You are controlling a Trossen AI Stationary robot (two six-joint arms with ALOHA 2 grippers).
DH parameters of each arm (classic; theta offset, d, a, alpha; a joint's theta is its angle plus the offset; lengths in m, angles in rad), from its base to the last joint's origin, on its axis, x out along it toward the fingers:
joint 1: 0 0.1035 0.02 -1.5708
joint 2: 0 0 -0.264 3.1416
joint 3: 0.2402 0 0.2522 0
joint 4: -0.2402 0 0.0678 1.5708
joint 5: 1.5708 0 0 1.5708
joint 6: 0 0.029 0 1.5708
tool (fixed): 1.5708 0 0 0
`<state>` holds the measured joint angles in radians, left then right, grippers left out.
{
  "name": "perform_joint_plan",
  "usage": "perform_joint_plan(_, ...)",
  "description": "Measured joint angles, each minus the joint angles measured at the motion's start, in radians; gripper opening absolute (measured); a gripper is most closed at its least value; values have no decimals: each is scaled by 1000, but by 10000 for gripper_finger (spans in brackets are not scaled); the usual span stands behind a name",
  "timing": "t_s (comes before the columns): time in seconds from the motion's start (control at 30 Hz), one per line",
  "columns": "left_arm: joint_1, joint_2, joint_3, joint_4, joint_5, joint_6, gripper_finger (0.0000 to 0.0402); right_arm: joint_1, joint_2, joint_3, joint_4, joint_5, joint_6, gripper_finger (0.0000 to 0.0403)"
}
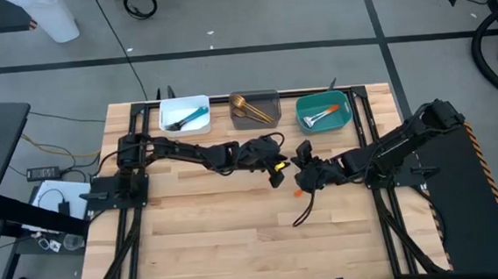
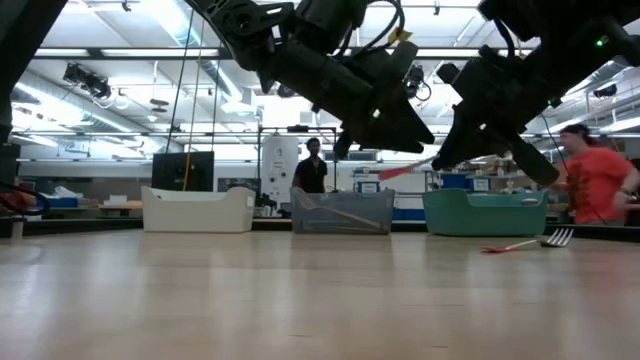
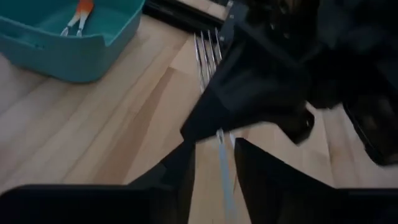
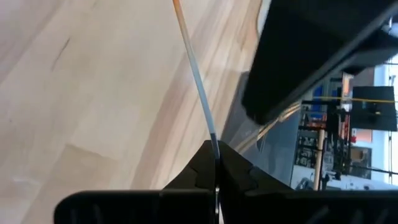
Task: Sort silverware by color (type)
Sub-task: Put the right orange fork into the green bin
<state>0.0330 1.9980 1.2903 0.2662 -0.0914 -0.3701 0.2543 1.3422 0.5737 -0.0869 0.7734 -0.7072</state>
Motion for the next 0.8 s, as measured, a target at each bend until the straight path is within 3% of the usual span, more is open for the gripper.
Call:
perform_joint_plan(0.2, -40, -16, 0, -109, -27, 50, 140, -45, 0, 0, -58, -9, 25, 8)
perform_joint_plan(0.53, -152, -44, -3, -332, -197, 79, 141, -151, -87, 0, -201, -50, 52, 8)
perform_joint_plan(0.8, -259, -64, -2, -422, -336, 122, 141, -270, -219, 0, -239, -188, 24, 9)
